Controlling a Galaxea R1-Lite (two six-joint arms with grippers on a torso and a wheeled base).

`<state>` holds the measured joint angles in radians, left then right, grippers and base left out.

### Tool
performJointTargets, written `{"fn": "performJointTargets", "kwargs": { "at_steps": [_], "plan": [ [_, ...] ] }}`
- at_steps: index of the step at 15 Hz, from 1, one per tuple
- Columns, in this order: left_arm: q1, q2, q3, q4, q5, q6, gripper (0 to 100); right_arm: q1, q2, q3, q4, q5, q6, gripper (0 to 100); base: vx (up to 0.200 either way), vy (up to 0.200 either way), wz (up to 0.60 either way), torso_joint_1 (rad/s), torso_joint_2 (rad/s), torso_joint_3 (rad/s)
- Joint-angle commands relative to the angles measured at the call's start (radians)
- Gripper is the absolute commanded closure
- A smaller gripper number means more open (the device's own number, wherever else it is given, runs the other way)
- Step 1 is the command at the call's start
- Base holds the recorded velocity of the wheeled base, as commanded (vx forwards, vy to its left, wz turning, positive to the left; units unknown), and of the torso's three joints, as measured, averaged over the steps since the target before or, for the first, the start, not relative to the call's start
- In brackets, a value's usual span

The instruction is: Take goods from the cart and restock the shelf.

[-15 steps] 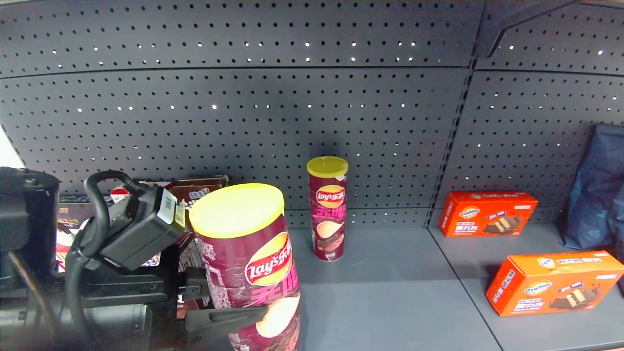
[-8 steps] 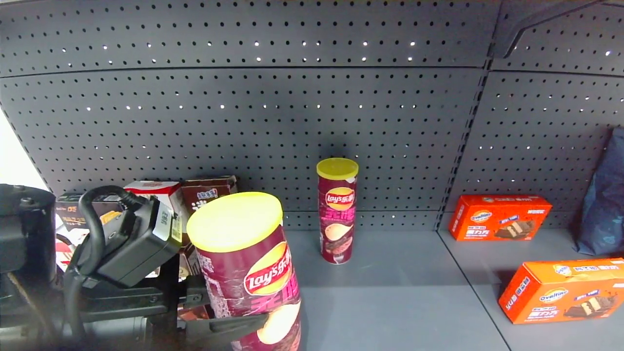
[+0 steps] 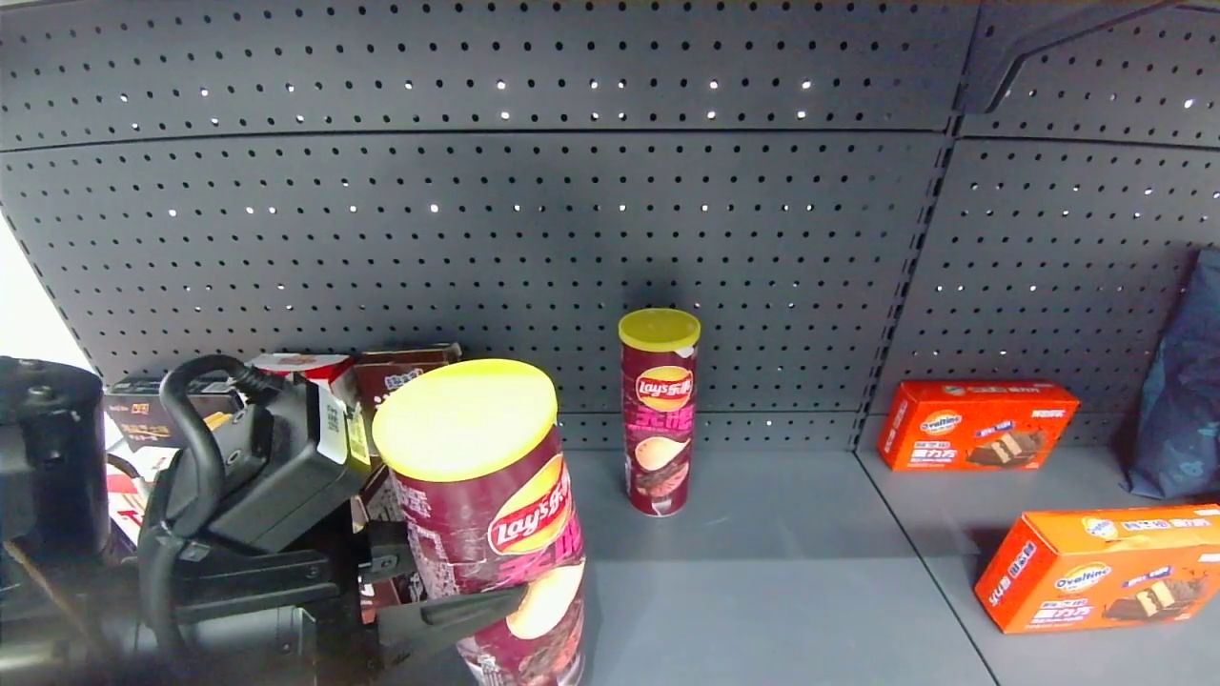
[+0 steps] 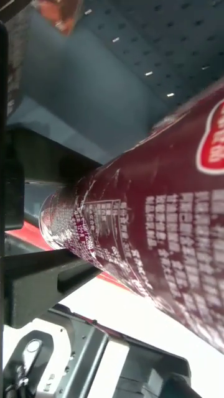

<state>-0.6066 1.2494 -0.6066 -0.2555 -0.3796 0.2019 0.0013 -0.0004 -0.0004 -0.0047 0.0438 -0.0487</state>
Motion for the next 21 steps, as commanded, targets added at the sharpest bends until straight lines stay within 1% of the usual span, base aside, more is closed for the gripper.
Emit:
{"fn": "performJointTargets", "kwargs": {
  "at_steps": [1, 2, 3, 4, 5, 7, 8, 9, 10, 11, 12, 14, 17, 18, 19, 20, 21],
  "plan": [
    [-0.002, 0.005, -0.024, 0.002, -0.002, 0.004, 100, 0.016, 0.194, -0.303, -0.02, 0.08, 0.081, 0, 0.0, 0.0, 0.0, 0.0, 0.0, 0.0],
    [-0.002, 0.019, -0.033, 0.001, -0.004, 0.004, 100, 0.037, 0.431, -0.506, -0.051, 0.107, 0.165, 0, 0.0, 0.0, 0.0, 0.0, 0.0, 0.0],
    [-0.002, 0.038, -0.036, 0.001, -0.004, 0.007, 100, 0.071, 0.462, -0.556, -0.055, 0.171, 0.119, 0, 0.0, 0.0, 0.0, 0.0, 0.0, 0.0],
    [-0.002, 0.042, -0.036, -0.001, -0.004, 0.008, 100, 0.078, 0.477, -0.55, -0.054, 0.215, 0.067, 0, 0.0, 0.0, 0.0, 0.0, 0.0, 0.0],
    [-0.002, 0.042, -0.036, -0.004, -0.004, 0.008, 100, 0.082, 0.508, -0.549, -0.054, 0.226, 0.02, 0, 0.0, 0.0, 0.0, 0.0, 0.0, 0.0],
    [-0.002, 0.045, -0.028, -0.042, 0.001, 0.005, 100, 0.088, 0.6, -0.576, -0.057, 0.232, 0.007, 0, 0.0, 0.0, 0.0, 0.0, 0.0, 0.0],
    [0.004, 0.044, -0.033, -0.048, 0.002, 0.001, 100, 0.132, 0.677, -0.592, -0.058, 0.266, 0.007, 0, 0.0, 0.0, 0.0, 0.0, 0.0, 0.0],
    [0.005, 0.041, -0.03, -0.048, 0.001, 0.001, 100, 0.197, 0.734, -0.599, -0.063, 0.297, 0.007, 0, 0.0, 0.0, 0.0, 0.0, 0.0, 0.0],
    [0.007, 0.039, -0.03, -0.047, 0.001, 0.001, 100, 0.221, 0.758, -0.604, -0.063, 0.304, 0.007, 0, 0.0, 0.0, 0.0, 0.0, 0.0, 0.0],
    [0.008, 0.035, -0.03, -0.047, 0.001, -0.001, 100, 0.299, 0.841, -0.612, -0.067, 0.312, 0.004, 0, 0.0, 0.0, 0.0, 0.0, 0.0, 0.0],
    [0.01, 0.036, -0.032, -0.047, -0.001, -0.001, 100, 0.339, 0.898, -0.619, -0.086, 0.326, 0.001, 0, 0.0, 0.0, 0.0, 0.0, 0.0, 0.0],
    [0.01, 0.035, -0.038, -0.048, 0.001, -0.001, 100, 0.384, 0.996, -0.638, -0.11, 0.327, 0.001, 0, 0.0, 0.0, 0.0, 0.0, 0.0, 0.0],
    [0.011, 0.028, -0.05, -0.048, 0.001, -0.001, 100, 0.394, 1.174, -0.705, -0.169, 0.294, -0.017, 0, 0.0, 0.0, 0.0, 0.0, 0.0, 0.0],
    [0.024, 0.027, -0.048, -0.048, -0.001, -0.002, 100, 0.414, 1.228, -0.717, -0.179, 0.295, -0.023, 0, 0.0, 0.0, 0.0, 0.0, 0.0, 0.0],
    [0.036, 0.025, -0.047, -0.05, -0.004, -0.002, 100, 0.408, 1.286, -0.73, -0.232, 0.352, -0.037, 0, 0.0, 0.0, 0.0, 0.0, 0.0, 0.0],
    [0.037, 0.025, -0.047, -0.05, -0.005, -0.004, 100, 0.405, 1.321, -0.731, -0.27, 0.384, -0.042, 0, 0.0, 0.0, 0.0, 0.0, 0.0, 0.0],
    [0.039, 0.024, -0.044, -0.05, -0.005, -0.013, 100, 0.408, 1.396, -0.737, -0.359, 0.447, -0.046, 0, 0.0, 0.0, 0.0, 0.0, 0.0, 0.0]
  ]
}}
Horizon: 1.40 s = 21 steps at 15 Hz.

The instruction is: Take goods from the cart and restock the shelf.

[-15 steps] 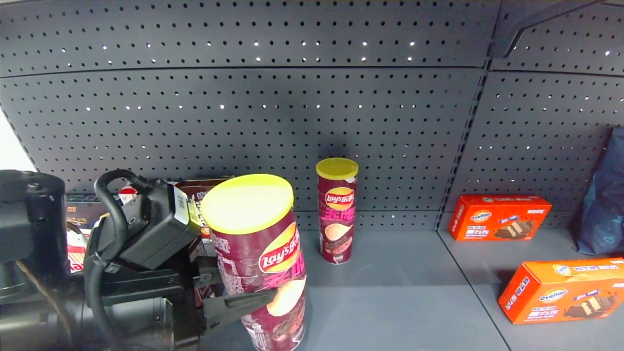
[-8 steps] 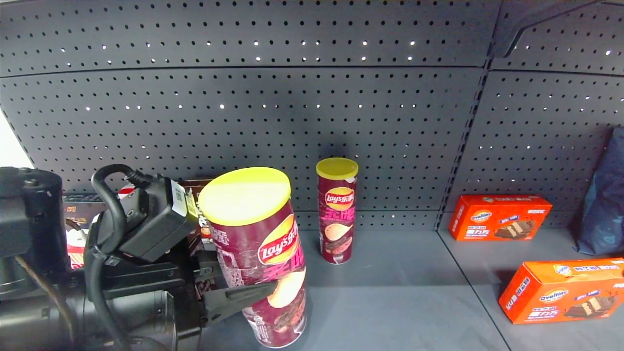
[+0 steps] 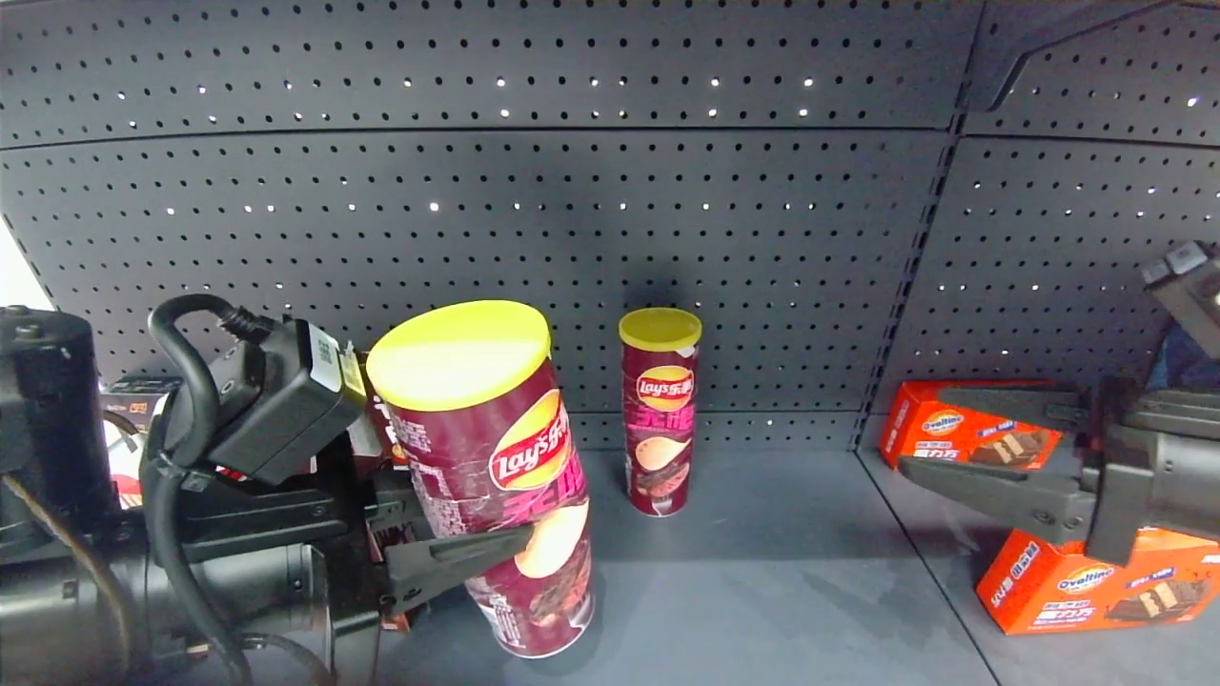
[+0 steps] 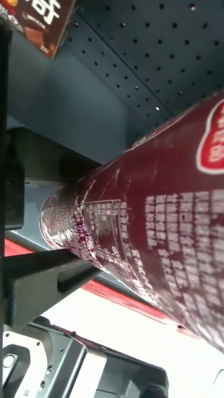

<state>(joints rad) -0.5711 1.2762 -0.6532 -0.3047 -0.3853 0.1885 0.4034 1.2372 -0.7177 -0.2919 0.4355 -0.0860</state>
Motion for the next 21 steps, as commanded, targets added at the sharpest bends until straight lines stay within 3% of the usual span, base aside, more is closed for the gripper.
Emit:
{"fn": "performJointTargets", "kwargs": {
  "at_steps": [1, 7, 21],
  "plan": [
    [0.002, -0.009, 0.01, -0.001, -0.001, -0.015, 100, 0.009, 0.22, -0.037, -0.131, 0.094, -0.009, 0, 0.0, 0.0, 0.0, 0.0, 0.0, 0.0],
    [0.005, -0.011, 0.007, -0.054, -0.009, -0.058, 100, 0.018, 0.478, -0.195, -0.266, 0.209, -0.012, 0, 0.0, 0.0, 0.0, 0.0, 0.0, 0.0],
    [0.003, -0.003, 0.004, -0.065, -0.003, -0.058, 100, 0.048, 0.749, -0.384, -0.305, 0.25, -0.054, 0, 0.0, 0.0, 0.0, 0.0, 0.0, 0.0]
  ]
}}
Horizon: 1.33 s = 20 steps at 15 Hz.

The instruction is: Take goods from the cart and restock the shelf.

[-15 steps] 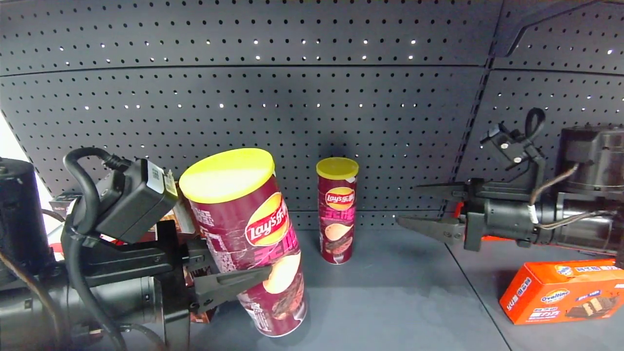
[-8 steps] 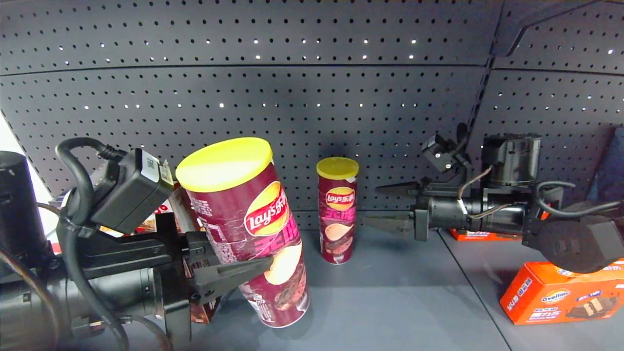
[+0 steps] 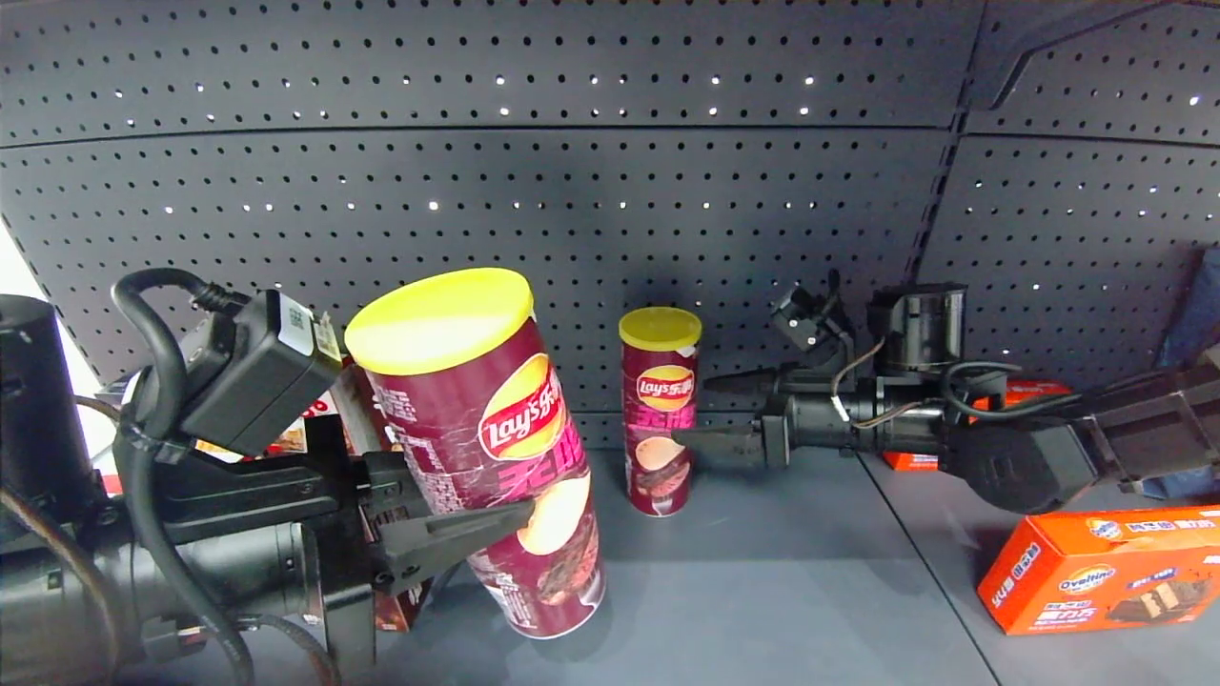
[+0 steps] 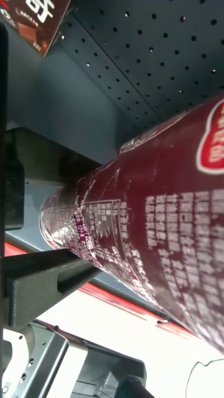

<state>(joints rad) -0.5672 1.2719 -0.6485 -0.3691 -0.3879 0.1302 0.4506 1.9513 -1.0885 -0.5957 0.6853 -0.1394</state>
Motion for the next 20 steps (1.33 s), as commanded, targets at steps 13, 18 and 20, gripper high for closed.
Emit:
{"fn": "performJointTargets", "kwargs": {
  "at_steps": [13, 18, 20],
  "plan": [
    [0.001, 0.001, 0.013, 0.001, 0.003, -0.003, 100, 0.037, 0.23, -0.148, -0.033, 0.007, 0.001, 0, 0.0, 0.0, 0.0, 0.0, 0.0, 0.0],
    [0.012, 0.001, 0.017, 0.001, 0.001, -0.003, 100, 0.045, 0.285, -0.197, -0.041, 0.026, 0.001, 0, 0.0, 0.0, 0.0, 0.0, 0.0, 0.0],
    [0.017, 0.0, 0.021, 0.001, 0.001, -0.003, 100, 0.045, 0.287, -0.197, -0.049, 0.028, 0.003, 100, 0.0, 0.0, 0.0, 0.0, 0.0, 0.0]
  ]
}}
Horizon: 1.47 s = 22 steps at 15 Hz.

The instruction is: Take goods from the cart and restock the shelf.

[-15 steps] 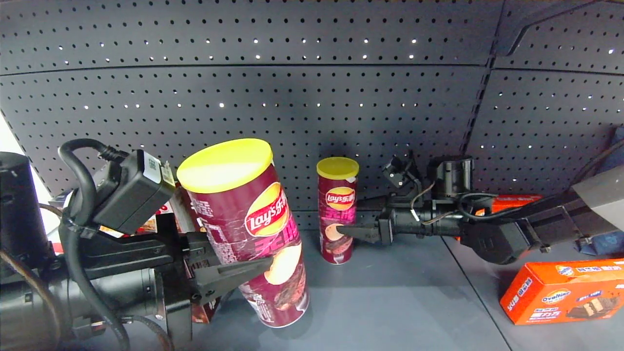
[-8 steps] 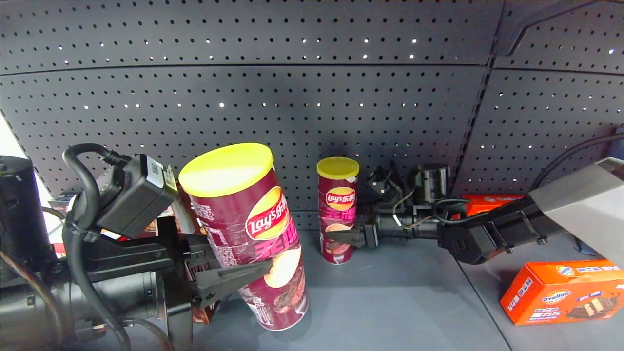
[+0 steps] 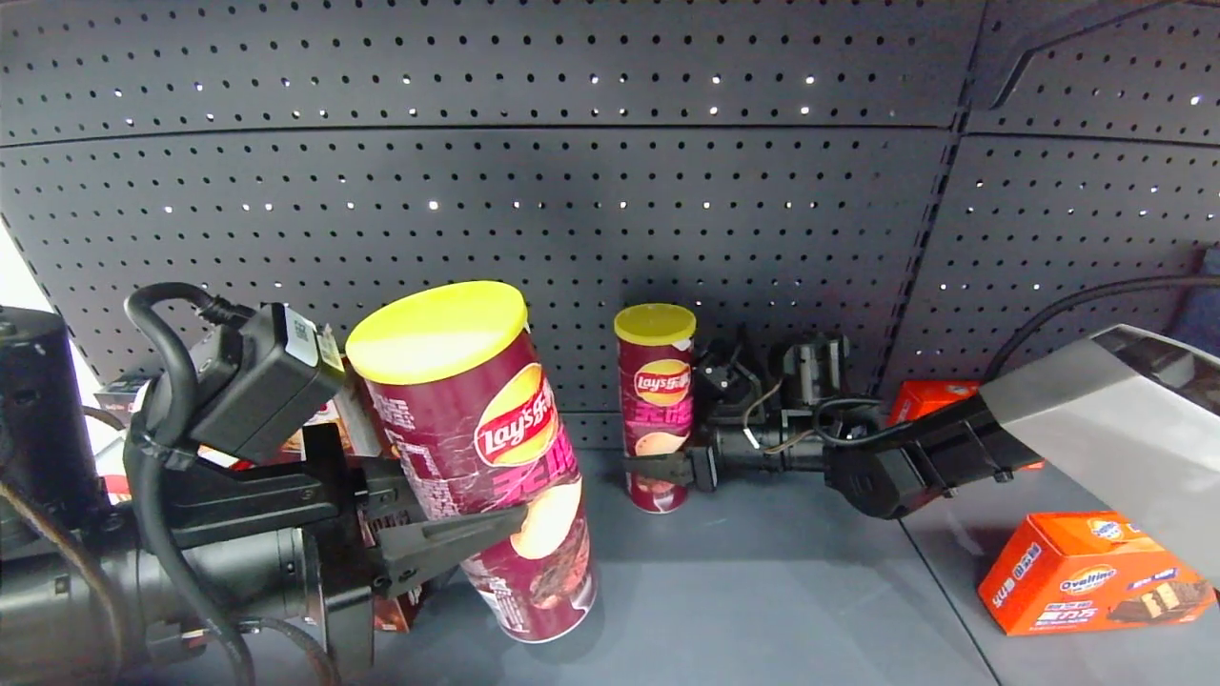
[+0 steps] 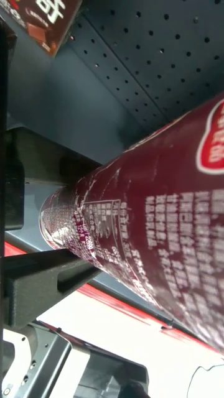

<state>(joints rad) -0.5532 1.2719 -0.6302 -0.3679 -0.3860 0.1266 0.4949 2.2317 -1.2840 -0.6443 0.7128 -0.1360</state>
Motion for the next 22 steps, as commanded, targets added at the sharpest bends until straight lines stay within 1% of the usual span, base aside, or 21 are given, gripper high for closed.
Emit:
{"fn": "performJointTargets", "kwargs": {
  "at_steps": [1, 8, 12, 14, 19, 20, 21, 22],
  "plan": [
    [0.002, 0.0, 0.012, 0.0, -0.001, 0.001, 100, 0.001, 0.005, 0.0, -0.002, 0.002, -0.001, 100, 0.0, 0.0, 0.0, 0.0, 0.0, 0.0],
    [0.007, -0.006, 0.03, -0.002, -0.001, 0.001, 100, 0.005, -0.03, 0.012, -0.003, 0.002, -0.001, 100, 0.0, 0.0, 0.0, 0.0, 0.0, 0.0],
    [0.009, -0.019, 0.041, -0.002, -0.001, 0.001, 100, 0.019, -0.092, 0.048, -0.003, -0.006, 0.003, 100, 0.0, 0.0, 0.0, 0.0, 0.0, 0.0],
    [0.009, -0.036, 0.05, -0.002, -0.001, 0.001, 100, 0.028, -0.155, 0.08, -0.003, -0.029, 0.009, 100, 0.0, 0.0, 0.0, 0.0, 0.0, 0.0],
    [0.009, -0.049, 0.058, 0.0, 0.002, 0.002, 100, 0.048, -0.325, 0.233, -0.003, -0.081, 0.018, 100, 0.0, 0.0, 0.0, 0.0, 0.0, 0.0],
    [0.006, -0.049, 0.057, 0.0, 0.015, 0.002, 100, 0.059, -0.366, 0.279, -0.005, -0.095, 0.021, 100, 0.0, 0.0, 0.0, 0.0, 0.0, 0.0],
    [0.006, -0.049, 0.057, 0.0, 0.021, 0.002, 100, 0.062, -0.38, 0.295, -0.006, -0.095, 0.021, 100, 0.0, 0.0, 0.0, 0.0, 0.0, 0.0],
    [-0.001, -0.049, 0.058, 0.0, 0.029, 0.004, 100, 0.07, -0.426, 0.368, -0.048, -0.096, 0.021, 100, 0.0, 0.0, 0.0, 0.0, 0.0, 0.0]
  ]
}}
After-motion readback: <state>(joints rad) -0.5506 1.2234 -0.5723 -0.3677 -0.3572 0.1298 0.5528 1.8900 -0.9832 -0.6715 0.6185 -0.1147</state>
